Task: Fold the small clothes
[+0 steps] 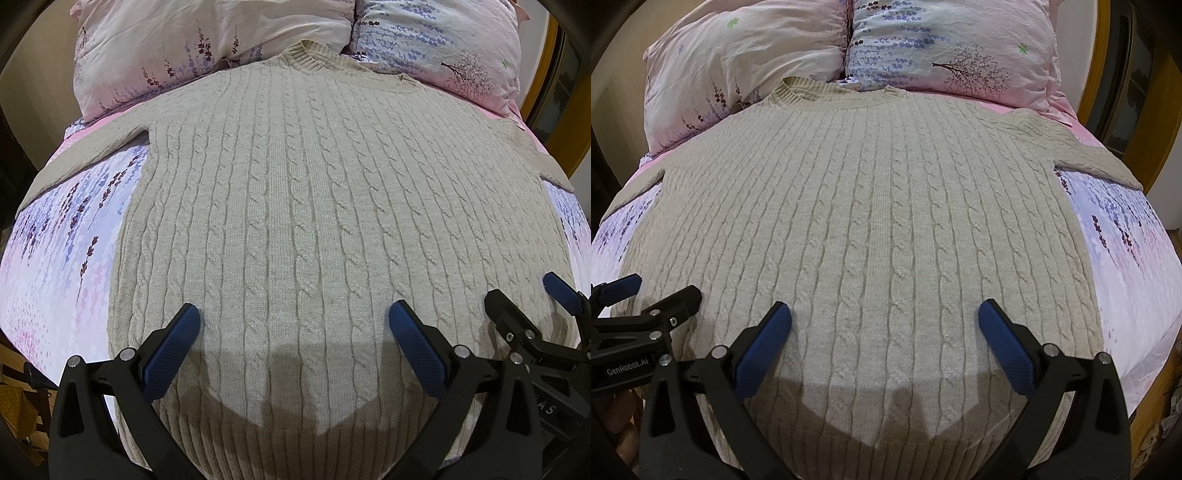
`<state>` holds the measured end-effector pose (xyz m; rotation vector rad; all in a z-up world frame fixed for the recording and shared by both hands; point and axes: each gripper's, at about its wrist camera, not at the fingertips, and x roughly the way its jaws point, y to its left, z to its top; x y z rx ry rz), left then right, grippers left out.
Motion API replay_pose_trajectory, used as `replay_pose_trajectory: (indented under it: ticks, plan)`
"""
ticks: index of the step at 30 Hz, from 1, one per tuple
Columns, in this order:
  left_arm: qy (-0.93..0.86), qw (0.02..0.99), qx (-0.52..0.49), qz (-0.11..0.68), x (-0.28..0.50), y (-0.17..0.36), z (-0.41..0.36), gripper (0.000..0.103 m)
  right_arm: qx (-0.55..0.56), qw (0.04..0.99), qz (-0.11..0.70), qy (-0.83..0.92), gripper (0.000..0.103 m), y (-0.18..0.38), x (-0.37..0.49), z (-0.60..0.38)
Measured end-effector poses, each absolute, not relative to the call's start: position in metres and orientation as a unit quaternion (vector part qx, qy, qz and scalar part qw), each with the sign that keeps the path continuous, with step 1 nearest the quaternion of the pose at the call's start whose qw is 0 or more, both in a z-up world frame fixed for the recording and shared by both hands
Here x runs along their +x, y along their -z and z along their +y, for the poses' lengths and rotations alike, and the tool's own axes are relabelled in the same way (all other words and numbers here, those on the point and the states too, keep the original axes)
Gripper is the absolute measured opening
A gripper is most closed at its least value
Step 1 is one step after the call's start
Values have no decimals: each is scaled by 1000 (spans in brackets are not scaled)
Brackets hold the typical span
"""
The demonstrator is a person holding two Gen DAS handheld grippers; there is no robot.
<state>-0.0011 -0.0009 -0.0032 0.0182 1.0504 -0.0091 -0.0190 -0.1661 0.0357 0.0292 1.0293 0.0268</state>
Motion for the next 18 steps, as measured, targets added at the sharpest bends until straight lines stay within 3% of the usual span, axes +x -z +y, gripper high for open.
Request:
replay_pose_trajectory:
  ticks: [18]
  plan:
    - [3,863,9,505,0,-1,1,102,-5,865,501,-29,101,-37,-19,-164]
